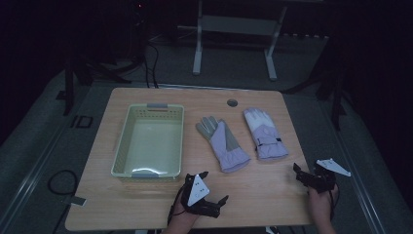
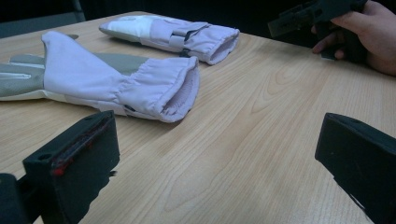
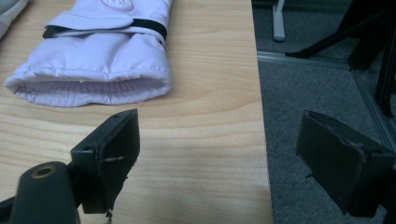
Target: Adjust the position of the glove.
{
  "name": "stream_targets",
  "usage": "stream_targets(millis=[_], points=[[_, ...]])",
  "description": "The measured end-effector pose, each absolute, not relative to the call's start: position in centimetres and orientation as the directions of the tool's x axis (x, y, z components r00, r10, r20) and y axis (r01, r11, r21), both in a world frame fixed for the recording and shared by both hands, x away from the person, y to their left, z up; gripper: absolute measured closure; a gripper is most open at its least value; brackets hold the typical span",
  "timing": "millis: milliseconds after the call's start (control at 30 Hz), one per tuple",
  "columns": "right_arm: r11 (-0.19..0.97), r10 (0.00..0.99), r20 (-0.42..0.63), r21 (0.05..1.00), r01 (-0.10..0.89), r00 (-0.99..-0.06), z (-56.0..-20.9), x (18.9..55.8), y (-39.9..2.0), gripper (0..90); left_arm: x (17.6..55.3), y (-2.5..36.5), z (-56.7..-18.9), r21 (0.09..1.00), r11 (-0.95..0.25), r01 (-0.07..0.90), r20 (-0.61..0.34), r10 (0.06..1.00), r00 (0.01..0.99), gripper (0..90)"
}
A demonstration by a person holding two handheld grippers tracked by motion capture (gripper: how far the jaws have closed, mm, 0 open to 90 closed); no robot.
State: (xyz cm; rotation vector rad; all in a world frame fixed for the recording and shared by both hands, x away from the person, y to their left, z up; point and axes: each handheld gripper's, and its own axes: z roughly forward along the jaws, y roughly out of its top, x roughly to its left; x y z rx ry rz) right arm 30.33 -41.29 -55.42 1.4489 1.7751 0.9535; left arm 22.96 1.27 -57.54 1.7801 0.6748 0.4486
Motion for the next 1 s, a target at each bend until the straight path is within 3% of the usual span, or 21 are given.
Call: stream_targets(millis=[300,400,533,1000], points=[[0.12,0.981,-0.018,0.838,0.532,-0.194,-55.4,30.4,-41.4,13.7,22.8,1.2,-57.5,0.955,-0.217,0.204,-0.012,0.656,0.754,0.0],[0.113,0.967,0.036,0.826,0.553,-0.253,-55.2,30.5,-41.5,13.5,22.8,1.2,-57.5,0.954,-0.218,0.204,-0.012,0.655,0.756,0.1],[0.13,0.964,0.028,0.818,0.56,-0.266,-54.8,30.6,-41.3,12.8,22.9,1.2,-57.5,0.953,-0.21,0.217,-0.027,0.656,0.755,0.1],[0.195,0.95,-0.041,0.851,0.487,-0.309,-48.6,31.3,-39.0,10.7,23.0,1.3,-57.5,0.952,-0.209,0.222,-0.033,0.654,0.756,0.0]])
